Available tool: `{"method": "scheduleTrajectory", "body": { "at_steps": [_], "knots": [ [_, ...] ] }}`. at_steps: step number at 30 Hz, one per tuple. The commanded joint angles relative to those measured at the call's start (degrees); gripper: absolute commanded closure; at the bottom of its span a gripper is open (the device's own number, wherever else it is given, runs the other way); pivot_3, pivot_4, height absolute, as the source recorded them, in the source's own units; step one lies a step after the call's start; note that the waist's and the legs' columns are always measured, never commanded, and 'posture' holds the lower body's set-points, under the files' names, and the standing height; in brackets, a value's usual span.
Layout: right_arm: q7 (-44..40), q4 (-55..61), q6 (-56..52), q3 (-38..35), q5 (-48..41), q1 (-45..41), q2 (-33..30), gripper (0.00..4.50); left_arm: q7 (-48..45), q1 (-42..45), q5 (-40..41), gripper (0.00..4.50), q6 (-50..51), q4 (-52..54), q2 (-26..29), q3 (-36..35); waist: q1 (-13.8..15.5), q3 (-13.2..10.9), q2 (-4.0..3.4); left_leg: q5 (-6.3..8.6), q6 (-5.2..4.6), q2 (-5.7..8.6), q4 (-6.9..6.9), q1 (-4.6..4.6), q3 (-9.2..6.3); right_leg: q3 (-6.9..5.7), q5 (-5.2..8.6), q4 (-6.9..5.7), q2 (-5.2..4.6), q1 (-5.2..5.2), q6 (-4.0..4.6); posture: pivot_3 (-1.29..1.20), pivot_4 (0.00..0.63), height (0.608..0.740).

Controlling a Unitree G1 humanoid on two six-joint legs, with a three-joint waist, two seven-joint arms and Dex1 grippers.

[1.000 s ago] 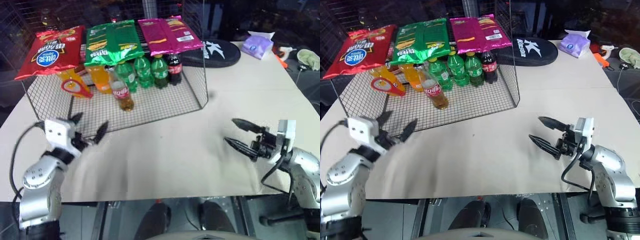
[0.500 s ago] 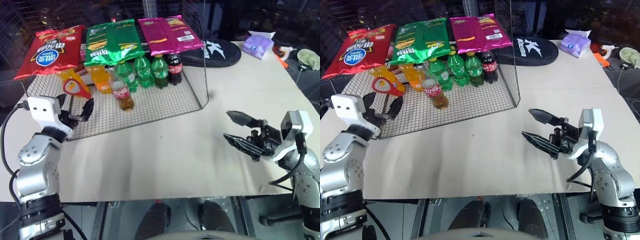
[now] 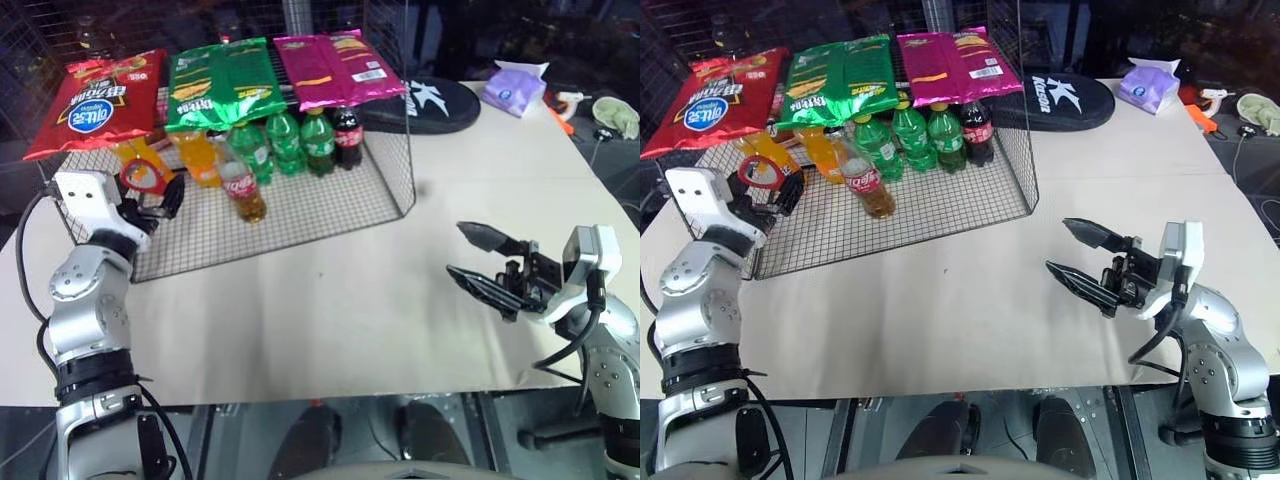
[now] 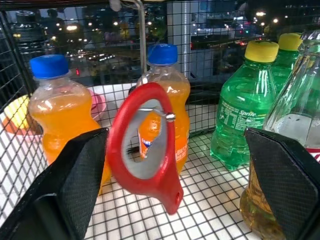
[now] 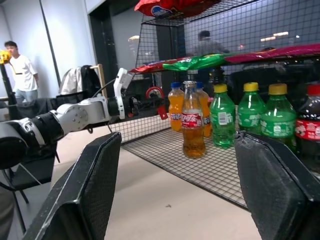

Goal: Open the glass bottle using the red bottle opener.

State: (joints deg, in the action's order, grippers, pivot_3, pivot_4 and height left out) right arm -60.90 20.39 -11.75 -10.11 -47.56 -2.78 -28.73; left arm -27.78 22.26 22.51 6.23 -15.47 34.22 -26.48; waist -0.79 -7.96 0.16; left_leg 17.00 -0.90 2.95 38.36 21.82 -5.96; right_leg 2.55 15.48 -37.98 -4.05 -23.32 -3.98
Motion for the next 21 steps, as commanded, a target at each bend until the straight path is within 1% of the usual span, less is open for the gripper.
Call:
{"method": "scheduleTrajectory", "body": {
  "at_steps": [1,2,3,5,6,10,15,21],
  "knots": [
    [0.0,0.9,1.6,-1.5,0.1,0.2,0.5,0.77,-0.2,1.1,0.6,1.53,-1.7,-0.3,1.3,-1.6,0.0,0.0,0.0,0.0,0.0,0.0,0.0,0.0,0.0,0.0,0.0,0.0,0.0,0.0,0.0,0.0,0.15,0.74],
    [0.0,0.8,1.7,-1.4,0.2,0.1,0.6,0.77,-0.3,1.1,0.9,2.03,-1.4,-0.4,1.2,-1.7,0.0,0.0,0.0,0.0,0.0,0.0,0.0,0.01,0.0,0.0,0.0,0.0,0.0,0.0,0.0,0.0,0.15,0.74],
    [0.1,0.7,1.9,-1.3,0.4,0.0,0.7,0.77,-0.4,1.1,1.3,2.34,-1.1,-0.4,1.2,-1.7,0.0,0.0,0.0,0.0,0.0,0.0,0.0,0.01,0.0,0.0,0.0,0.0,0.0,0.0,0.0,0.0,0.15,0.74],
    [0.1,0.5,2.1,-1.2,0.6,-0.1,0.8,0.77,-0.8,1.1,1.8,3.12,-0.6,-0.5,1.2,-1.6,0.0,0.0,0.01,0.0,0.0,0.0,0.01,0.01,0.0,0.0,0.0,0.0,0.0,0.0,0.0,0.0,0.15,0.74],
    [0.1,0.3,2.3,-1.1,0.8,-0.2,0.9,0.77,-0.9,1.1,2.4,3.63,0.0,-0.6,1.1,-1.9,0.0,0.0,0.01,0.0,0.0,0.0,0.01,0.02,0.0,0.0,0.0,0.0,0.0,0.0,0.0,0.0,0.15,0.74],
    [0.0,-0.5,2.8,-0.9,1.5,-0.6,1.4,0.77,-2.3,1.3,6.0,3.63,2.5,-0.5,0.8,-3.0,0.0,0.0,0.01,0.0,0.0,0.0,0.02,0.02,0.0,0.0,0.0,-0.01,0.0,0.0,0.0,0.0,0.15,0.74],
    [0.2,-1.1,3.4,-0.7,2.2,-0.9,2.1,0.77,-5.8,1.3,12.7,3.63,7.9,-0.1,1.2,-5.2,0.0,0.0,0.01,0.0,0.0,0.0,0.02,0.01,0.0,0.0,0.0,-0.01,0.0,-0.01,0.0,0.0,0.15,0.74],
    [0.2,-1.5,4.1,-0.6,3.2,-0.7,2.8,0.77,-11.5,0.8,19.5,3.63,14.3,-0.8,2.0,-7.3,-0.1,0.0,0.01,0.0,0.0,0.0,0.03,0.02,0.0,-0.01,0.0,-0.02,0.02,-0.01,0.0,0.0,0.15,0.74]
  ]
}}
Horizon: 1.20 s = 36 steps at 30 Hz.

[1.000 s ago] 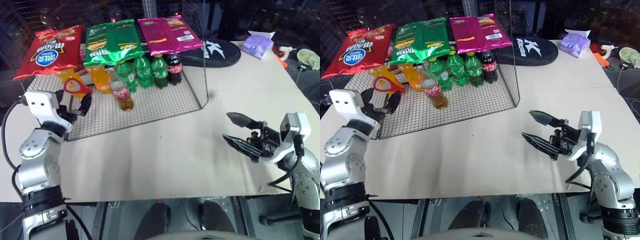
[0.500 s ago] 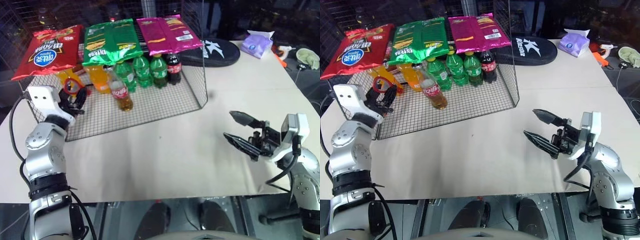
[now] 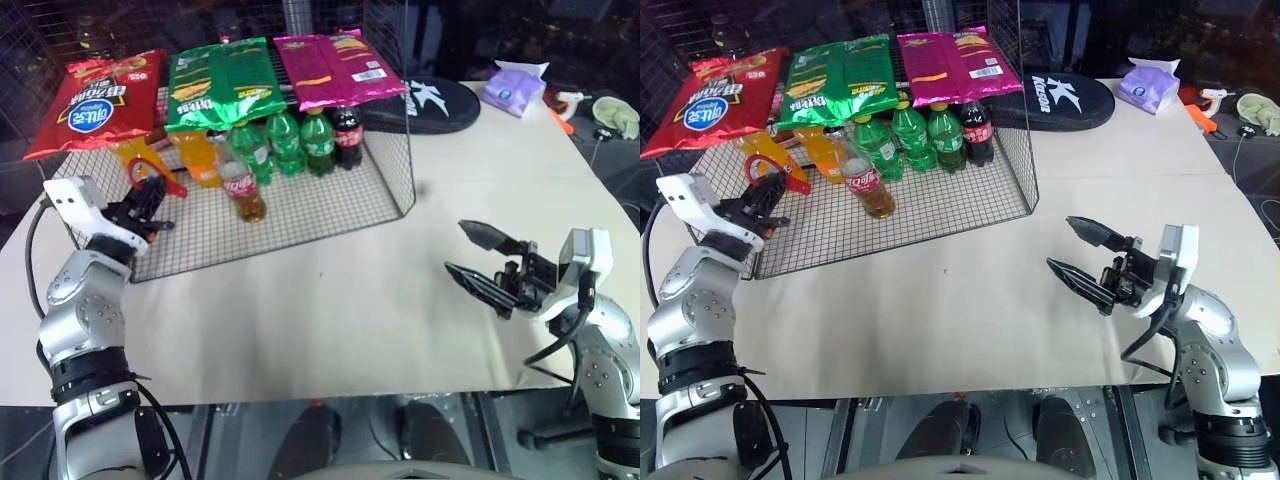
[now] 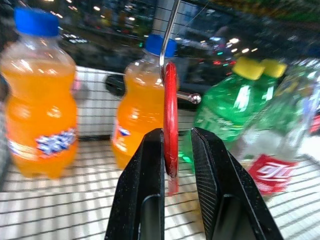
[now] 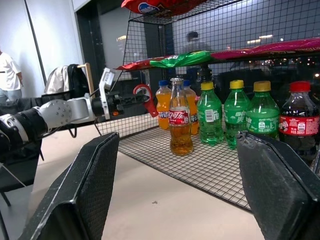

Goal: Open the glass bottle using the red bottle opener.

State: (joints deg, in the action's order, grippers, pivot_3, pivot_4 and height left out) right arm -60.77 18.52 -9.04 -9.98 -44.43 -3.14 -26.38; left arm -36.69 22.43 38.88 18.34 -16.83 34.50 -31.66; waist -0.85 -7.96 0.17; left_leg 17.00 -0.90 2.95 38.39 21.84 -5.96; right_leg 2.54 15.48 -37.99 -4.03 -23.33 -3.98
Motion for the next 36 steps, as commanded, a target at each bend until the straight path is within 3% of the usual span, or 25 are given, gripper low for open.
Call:
{"method": "scheduleTrajectory", "body": {
  "at_steps": [1,11,14,15,25,36],
  "knots": [
    [0.2,0.3,1.6,-0.6,0.2,-0.3,0.6,0.77,-3.1,0.8,3.5,3.63,2.5,0.0,2.0,-2.2,0.0,0.0,0.0,0.0,0.0,0.0,0.0,0.0,0.0,0.0,0.0,0.0,0.0,0.0,0.0,0.0,0.15,0.74],
    [0.3,0.2,2.4,-0.6,1.5,0.1,1.3,0.77,-5.1,2.6,2.4,3.63,1.1,-3.5,3.1,-2.2,0.0,0.0,0.0,0.0,0.0,0.0,0.01,0.0,0.0,0.0,0.0,0.0,0.0,0.0,0.0,0.0,0.15,0.74],
    [0.4,0.1,2.6,-0.6,1.7,0.2,1.4,0.77,-5.1,2.7,2.5,4.4,1.3,-3.8,3.1,-2.3,0.0,0.0,0.0,0.0,0.0,0.0,0.01,0.0,0.0,0.0,0.0,-0.01,0.01,0.0,0.0,0.0,0.15,0.74],
    [0.4,0.1,2.6,-0.6,1.7,0.2,1.4,0.77,-5.1,2.7,2.5,4.46,1.4,-3.8,3.1,-2.3,0.0,0.0,0.0,0.0,0.0,0.0,0.01,0.0,0.0,0.0,0.0,0.0,0.0,0.0,0.0,0.0,0.15,0.74],
    [0.3,-0.7,3.2,-0.3,2.3,-0.2,1.8,0.77,-6.6,2.8,4.1,4.46,2.5,-2.6,3.2,-3.3,0.0,0.0,0.0,0.0,0.0,0.0,0.01,0.0,0.0,0.0,0.0,-0.01,0.0,0.0,0.0,0.0,0.15,0.74],
    [1.4,-1.2,2.4,-0.3,2.5,-0.6,2.2,0.77,-10.3,-1.8,13.6,4.46,12.8,5.1,2.5,-4.6,-0.2,0.0,0.0,0.0,0.0,-0.01,0.01,-0.01,0.0,0.03,0.0,-0.02,-0.02,-0.01,0.0,0.0,0.15,0.74]
  ]
}}
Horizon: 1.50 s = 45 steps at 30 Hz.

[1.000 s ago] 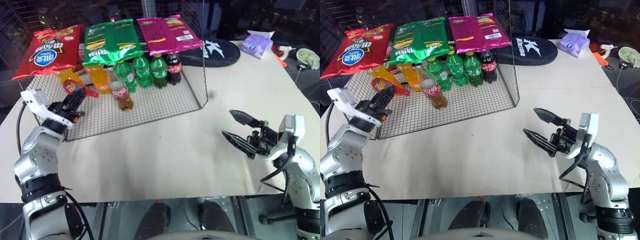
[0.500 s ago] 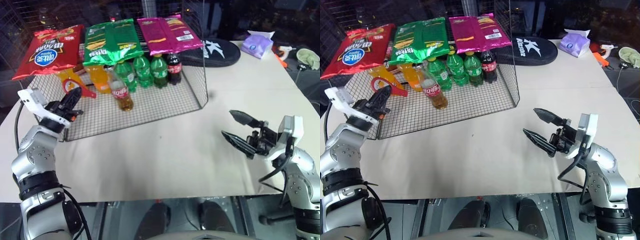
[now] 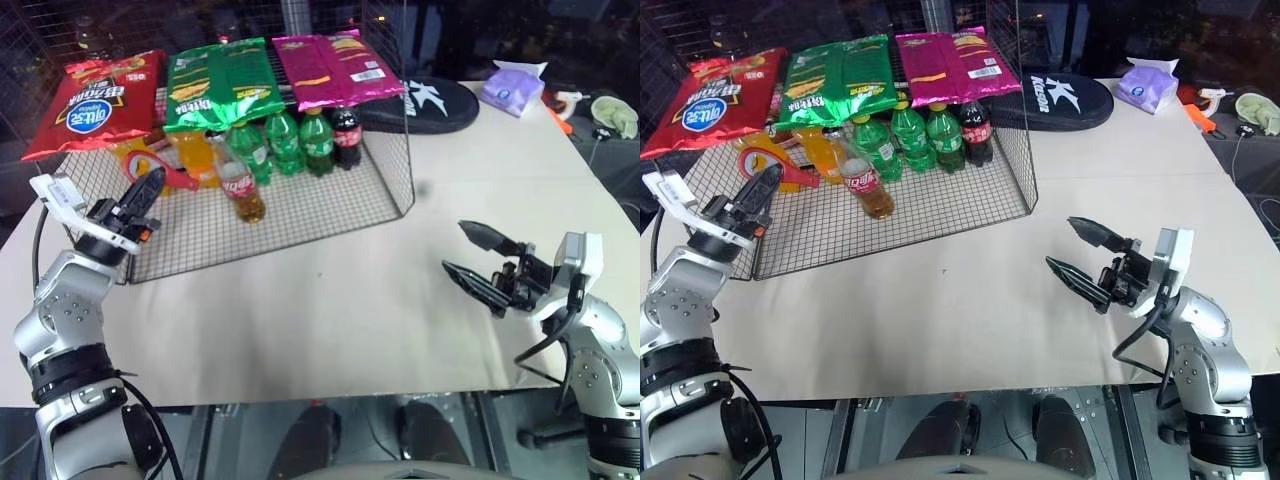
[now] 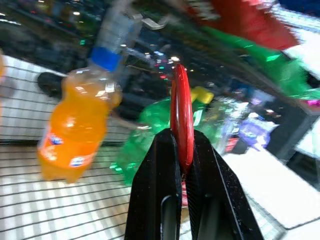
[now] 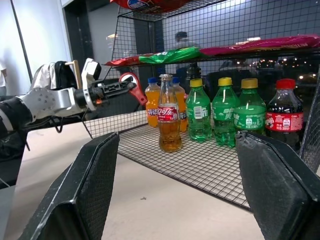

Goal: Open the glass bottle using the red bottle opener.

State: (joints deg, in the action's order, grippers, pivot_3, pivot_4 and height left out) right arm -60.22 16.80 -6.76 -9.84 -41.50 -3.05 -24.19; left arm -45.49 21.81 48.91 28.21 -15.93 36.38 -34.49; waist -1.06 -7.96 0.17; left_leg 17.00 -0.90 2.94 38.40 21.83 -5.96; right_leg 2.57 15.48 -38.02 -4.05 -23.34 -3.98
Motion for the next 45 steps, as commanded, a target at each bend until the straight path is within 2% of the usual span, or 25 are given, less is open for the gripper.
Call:
{"method": "scheduleTrajectory", "body": {
  "at_steps": [1,7,9,13,17,20,23,28,39,41,45],
  "knots": [
    [1.4,0.6,-0.6,-0.3,-0.5,-0.9,-0.2,0.77,-1.7,-2.2,5.3,4.46,4.9,5.4,0.6,-1.9,0.0,0.0,0.0,0.0,0.0,0.0,0.0,0.0,0.0,0.0,0.0,0.0,0.0,0.0,0.0,0.0,0.15,0.74],
    [2.4,4.8,-7.1,3.8,1.7,-0.5,-4.5,0.77,-2.8,-8.2,15.0,4.46,15.9,12.7,1.1,-3.2,0.0,0.0,0.0,0.0,0.0,-0.01,0.0,0.01,0.0,0.01,0.0,-0.02,-0.03,-0.07,0.0,0.0,0.15,0.74],
    [6.0,6.6,-11.4,5.4,1.4,-1.6,-5.3,0.77,-3.4,-10.1,17.6,4.46,19.1,15.2,1.2,-2.6,0.1,0.0,0.0,0.0,0.0,-0.02,0.0,0.02,0.0,0.02,0.0,-0.01,-0.04,-0.07,0.0,0.0,0.15,0.74],
    [13.3,9.1,-22.0,11.4,4.3,-7.8,-7.4,0.77,-4.7,-12.8,20.1,4.46,24.3,22.6,0.0,3.9,0.1,0.0,0.0,0.0,0.01,-0.04,0.01,-0.01,0.03,0.06,0.0,-0.04,-0.08,-0.08,0.0,0.0,0.15,0.74],
    [16.4,9.1,-29.8,17.2,2.3,-15.3,-4.0,0.77,-7.7,-12.0,16.6,4.46,24.9,28.9,-1.7,15.3,0.2,0.0,0.0,-0.01,0.01,-0.03,0.01,0.0,0.03,0.04,0.0,-0.03,-0.05,-0.08,0.0,0.0,0.15,0.74],
    [18.6,7.0,-36.5,21.9,4.0,-19.6,-2.8,0.77,-9.9,-9.3,15.2,4.46,24.4,29.2,-2.3,20.3,0.2,0.0,0.01,-0.01,0.02,-0.02,0.01,0.03,0.0,0.02,0.0,0.0,-0.02,-0.08,0.01,0.0,0.15,0.74],
    [18.7,5.8,-40.2,23.7,2.9,-22.1,-1.4,0.77,-12.4,-7.1,13.4,4.46,23.7,28.5,-1.9,23.5,0.1,0.0,0.01,-0.01,0.02,-0.01,0.01,0.1,0.01,0.02,0.0,0.02,-0.01,-0.13,0.01,0.0,0.15,0.74],
    [17.9,5.8,-47.6,24.1,-1.4,-23.9,0.3,0.77,-16.2,-2.8,10.4,4.46,22.4,24.4,-1.7,26.1,0.0,0.0,0.01,-0.01,0.01,0.0,0.0,0.14,0.03,0.01,0.0,0.0,0.03,-0.18,0.01,0.0,0.15,0.74],
    [23.1,6.4,-56.2,18.4,-10.0,-24.7,5.6,0.77,-20.2,-2.1,4.9,4.46,19.0,21.0,-2.5,28.5,-1.1,0.0,0.01,-0.01,0.01,0.01,0.0,0.16,0.02,0.01,0.0,0.0,0.03,-0.2,0.0,0.0,0.15,0.74],
    [24.0,6.0,-56.7,18.1,-10.2,-25.0,6.2,1.27,-20.1,-2.0,4.1,4.5,18.3,20.5,-3.0,28.4,-1.2,0.0,0.01,-0.01,0.01,0.0,0.0,0.15,0.02,0.01,0.0,-0.01,0.03,-0.21,0.01,0.0,0.15,0.74],
    [25.2,5.0,-56.7,17.6,-9.8,-25.2,6.9,2.91,-20.0,-1.9,3.4,4.5,17.6,19.9,-3.8,27.9,-1.3,0.0,0.01,-0.01,0.01,0.01,0.0,0.16,0.02,0.02,0.0,0.0,0.03,-0.23,0.0,0.0,0.15,0.74]
  ]
}}
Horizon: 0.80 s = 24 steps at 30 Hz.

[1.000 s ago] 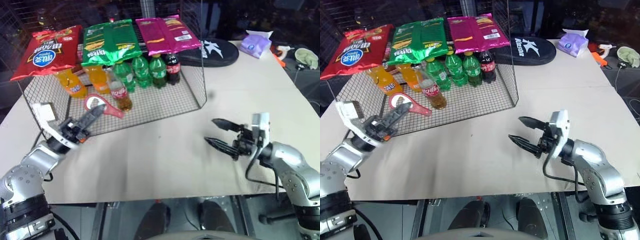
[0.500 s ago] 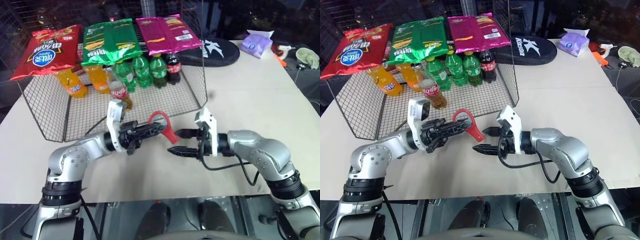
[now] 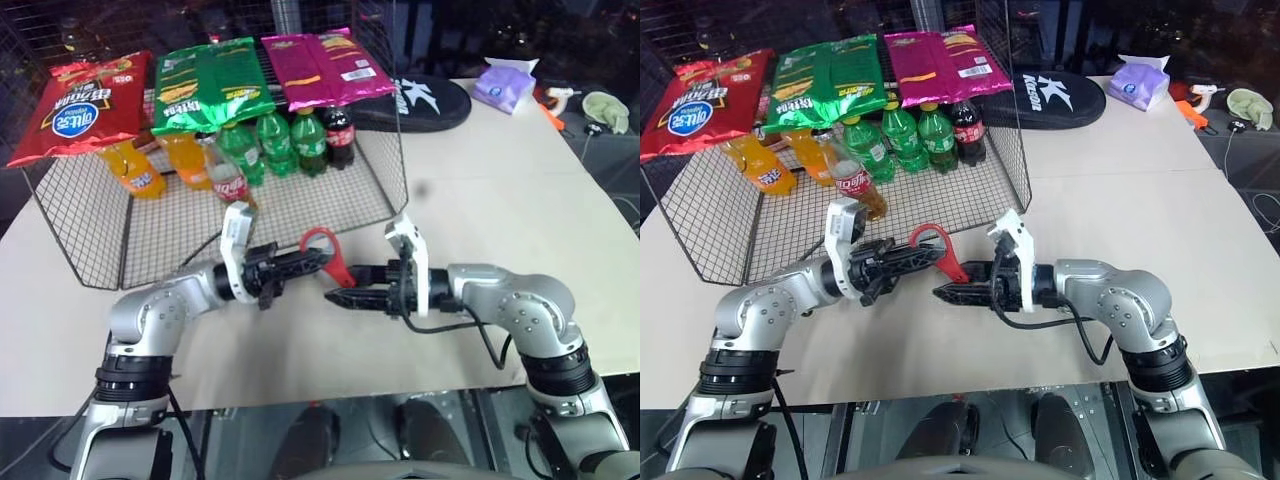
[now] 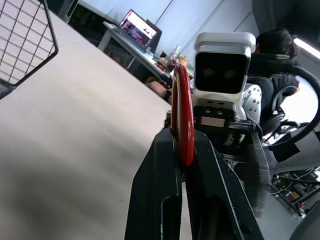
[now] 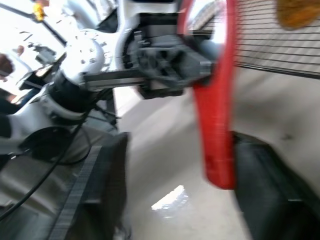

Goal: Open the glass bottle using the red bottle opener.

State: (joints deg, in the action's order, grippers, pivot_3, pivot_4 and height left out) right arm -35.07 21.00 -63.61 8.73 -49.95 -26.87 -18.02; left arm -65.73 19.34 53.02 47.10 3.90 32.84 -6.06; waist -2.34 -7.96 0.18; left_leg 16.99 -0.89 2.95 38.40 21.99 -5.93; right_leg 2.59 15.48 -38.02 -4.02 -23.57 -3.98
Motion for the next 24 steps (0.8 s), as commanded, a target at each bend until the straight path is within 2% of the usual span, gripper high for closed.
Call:
{"method": "scheduleTrajectory", "body": {
  "at_steps": [1,3,4,11,14,15,18,21,24],
  "knots": [
    [0.1,0.7,0.2,-0.8,-1.0,-1.4,0.6,3.32,0.4,0.5,-0.9,4.5,-1.4,0.0,-0.5,-0.6,0.0,0.0,0.0,0.0,0.0,0.0,0.0,0.0,0.0,0.0,0.0,0.0,0.0,0.0,0.0,0.0,0.15,0.74],
    [0.1,0.5,0.5,-0.8,-0.7,-1.6,0.5,4.26,0.4,0.3,-1.1,4.5,-1.6,0.0,-0.7,-0.6,0.0,0.0,0.0,0.0,0.0,0.0,0.0,0.0,0.0,0.0,0.0,-0.01,0.0,0.0,0.0,0.0,0.15,0.74],
    [0.2,0.3,0.5,-1.0,-0.7,-1.6,0.6,4.42,0.7,0.3,-1.1,4.5,-1.7,0.0,-0.9,-0.8,-0.1,0.0,0.0,0.0,0.0,0.0,0.0,0.01,0.0,0.0,0.0,-0.01,0.0,0.01,0.0,0.0,0.15,0.74],
    [0.9,-0.9,0.6,-1.9,-0.8,-1.7,1.6,4.42,4.6,-0.3,-0.7,4.5,-1.4,-0.6,-3.3,-2.6,0.0,0.0,0.0,0.0,0.0,0.0,0.0,0.01,0.0,0.01,0.0,-0.02,0.0,0.01,0.0,0.0,0.15,0.74],
    [2.0,-1.7,0.8,-3.7,-1.4,-1.8,2.6,4.5,6.8,-0.7,-2.0,3.39,-3.8,-0.2,-5.0,-3.6,-0.1,0.0,0.0,0.0,0.0,-0.02,0.0,0.0,0.0,0.02,0.0,-0.03,-0.02,0.0,0.0,0.0,0.15,0.74],
    [2.2,-1.7,0.7,-4.1,-1.6,-1.7,2.7,4.5,8.1,-0.7,-2.3,3.19,-4.7,-0.2,-5.8,-4.2,-0.1,0.0,0.0,0.0,0.0,-0.02,0.0,0.0,0.0,0.02,0.0,-0.04,-0.02,0.0,0.0,0.0,0.15,0.74],
    [2.4,-1.8,1.0,-5.4,-1.1,-0.8,1.8,4.5,10.9,-1.0,-2.0,1.73,-5.4,1.0,-6.6,-6.0,0.0,0.0,0.0,0.0,0.0,0.0,0.01,0.02,0.0,0.0,0.0,-0.02,-0.02,0.0,0.0,0.0,0.15,0.74],
    [3.1,-3.1,3.0,-7.5,1.0,1.0,0.0,4.5,14.5,-2.7,-1.7,1.73,-7.6,3.7,-6.5,-9.5,0.0,0.0,0.0,0.0,0.0,0.01,0.01,0.03,0.0,0.01,0.0,-0.02,-0.03,0.0,0.0,0.0,0.15,0.74],
    [5.0,-6.1,8.0,-12.5,4.4,3.4,-1.9,4.5,19.6,-6.9,-5.9,1.73,-13.6,9.5,-6.8,-12.6,0.0,0.0,0.01,0.0,0.0,-0.01,0.0,0.03,0.01,0.03,0.0,-0.01,-0.05,0.0,0.0,0.0,0.15,0.74]
  ]
}}
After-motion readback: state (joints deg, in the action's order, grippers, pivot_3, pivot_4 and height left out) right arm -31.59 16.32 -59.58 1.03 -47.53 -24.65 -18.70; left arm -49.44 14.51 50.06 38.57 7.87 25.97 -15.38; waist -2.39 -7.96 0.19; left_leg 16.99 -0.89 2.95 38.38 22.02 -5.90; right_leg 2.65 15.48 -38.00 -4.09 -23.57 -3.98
